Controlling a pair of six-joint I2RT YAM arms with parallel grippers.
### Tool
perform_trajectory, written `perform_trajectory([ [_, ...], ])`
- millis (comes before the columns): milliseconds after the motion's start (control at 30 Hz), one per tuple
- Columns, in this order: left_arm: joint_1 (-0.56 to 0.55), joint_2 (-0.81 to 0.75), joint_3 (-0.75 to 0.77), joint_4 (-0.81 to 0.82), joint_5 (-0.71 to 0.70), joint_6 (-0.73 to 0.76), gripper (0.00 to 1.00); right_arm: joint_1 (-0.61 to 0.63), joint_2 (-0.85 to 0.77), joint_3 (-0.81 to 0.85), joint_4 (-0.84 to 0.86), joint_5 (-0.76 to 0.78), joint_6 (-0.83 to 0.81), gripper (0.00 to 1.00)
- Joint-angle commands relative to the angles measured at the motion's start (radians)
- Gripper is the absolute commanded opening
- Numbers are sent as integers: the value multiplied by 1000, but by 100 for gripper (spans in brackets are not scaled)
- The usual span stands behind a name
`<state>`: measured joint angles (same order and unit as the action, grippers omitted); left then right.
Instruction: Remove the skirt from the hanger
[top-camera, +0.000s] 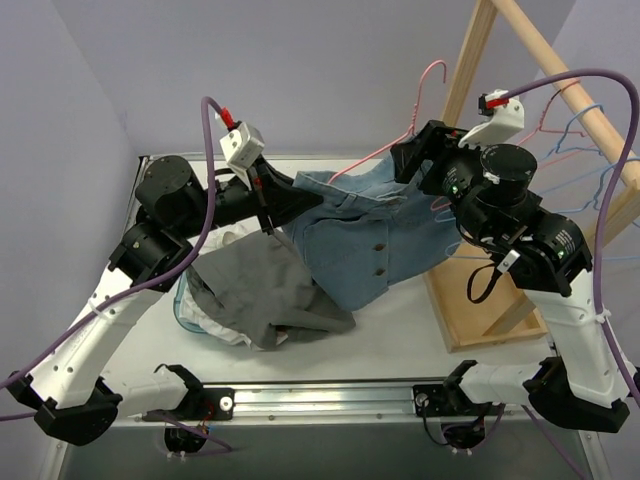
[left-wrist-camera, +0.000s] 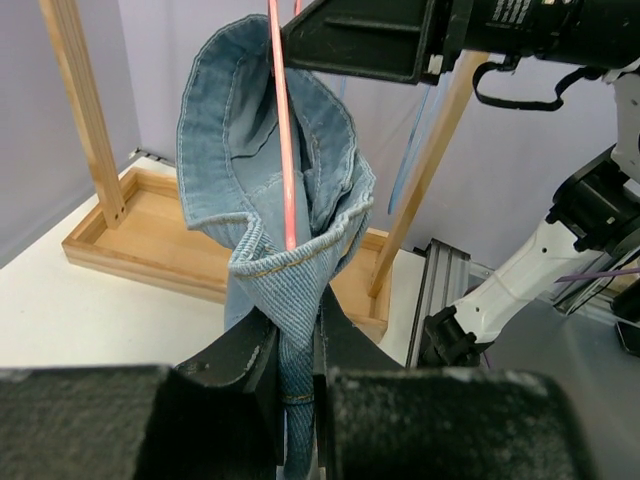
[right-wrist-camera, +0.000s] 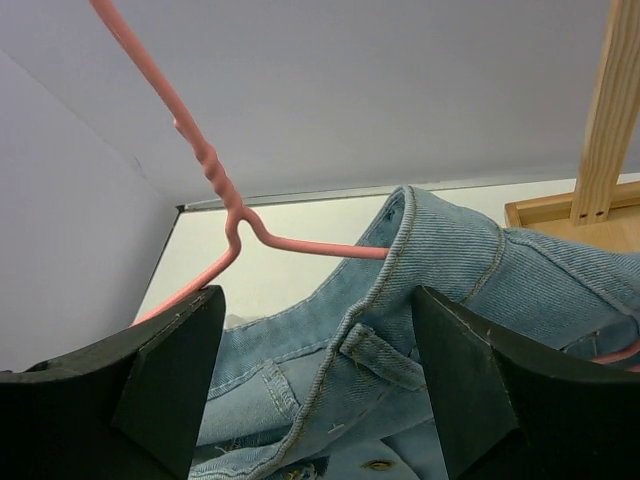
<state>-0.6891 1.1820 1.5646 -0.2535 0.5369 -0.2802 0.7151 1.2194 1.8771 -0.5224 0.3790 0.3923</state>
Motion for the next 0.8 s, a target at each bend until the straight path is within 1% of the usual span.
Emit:
perform_trajectory([
  [0, -9, -36, -3, 50, -9, 15, 2, 3, 0, 37, 90, -9, -1, 71],
  [133, -9, -45, 2, 13, -38, 42, 2, 4, -14, 73, 64, -71, 49, 69],
  [200, -9, -36, 6, 8, -37, 44, 2, 3, -40, 70, 85, -94, 62, 67],
  [300, -10, -27, 8, 33, -17, 23, 2, 3, -37, 76, 85, -65, 42, 66],
  [367, -16, -30, -3, 51, -3, 16, 2, 3, -3, 102, 61, -55, 22, 66],
  [667, -21, -58, -11, 33, 17, 7, 2, -5, 54, 25, 123, -78, 7, 65],
  [767, -23, -61, -14, 45, 23, 0, 2, -6, 65, 5, 131, -95, 10, 53],
])
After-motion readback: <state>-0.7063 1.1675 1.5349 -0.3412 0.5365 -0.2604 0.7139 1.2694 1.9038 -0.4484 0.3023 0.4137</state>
